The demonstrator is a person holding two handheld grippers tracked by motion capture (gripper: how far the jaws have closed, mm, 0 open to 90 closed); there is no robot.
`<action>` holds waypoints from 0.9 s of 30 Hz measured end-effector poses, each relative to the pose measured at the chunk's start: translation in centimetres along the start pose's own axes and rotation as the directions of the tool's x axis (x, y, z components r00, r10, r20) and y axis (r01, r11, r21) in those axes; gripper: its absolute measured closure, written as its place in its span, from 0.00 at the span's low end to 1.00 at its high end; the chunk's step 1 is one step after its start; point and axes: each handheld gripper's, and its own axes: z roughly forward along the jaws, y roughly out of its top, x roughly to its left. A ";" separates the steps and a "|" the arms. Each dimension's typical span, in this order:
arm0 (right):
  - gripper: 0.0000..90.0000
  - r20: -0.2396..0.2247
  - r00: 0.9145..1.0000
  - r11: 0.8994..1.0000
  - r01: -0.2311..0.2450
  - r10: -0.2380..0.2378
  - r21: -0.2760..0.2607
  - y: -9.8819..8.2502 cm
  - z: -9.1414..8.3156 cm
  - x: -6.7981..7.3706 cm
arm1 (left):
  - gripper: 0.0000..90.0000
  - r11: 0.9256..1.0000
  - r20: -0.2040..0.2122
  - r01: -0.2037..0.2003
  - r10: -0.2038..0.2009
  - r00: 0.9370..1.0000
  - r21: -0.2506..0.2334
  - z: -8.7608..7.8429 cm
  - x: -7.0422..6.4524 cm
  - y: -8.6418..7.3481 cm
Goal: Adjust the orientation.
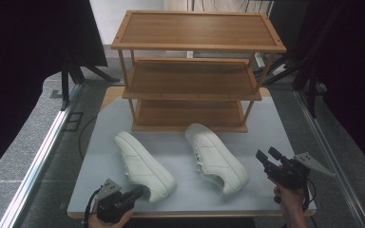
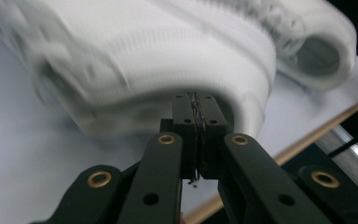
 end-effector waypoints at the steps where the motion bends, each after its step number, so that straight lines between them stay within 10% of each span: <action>1: 0.44 -0.004 1.000 1.000 -0.001 0.001 -0.004 0.1 -0.1 0.2 | 0.98 1.000 0.002 0.002 -0.002 1.000 0.009 0.2 -0.1 -0.2; 27: 0.44 0.018 1.000 0.999 -0.020 0.020 0.025 -0.2 0.6 0.2 | 0.95 0.997 0.017 -0.051 0.050 0.999 0.056 4.4 -0.9 2.9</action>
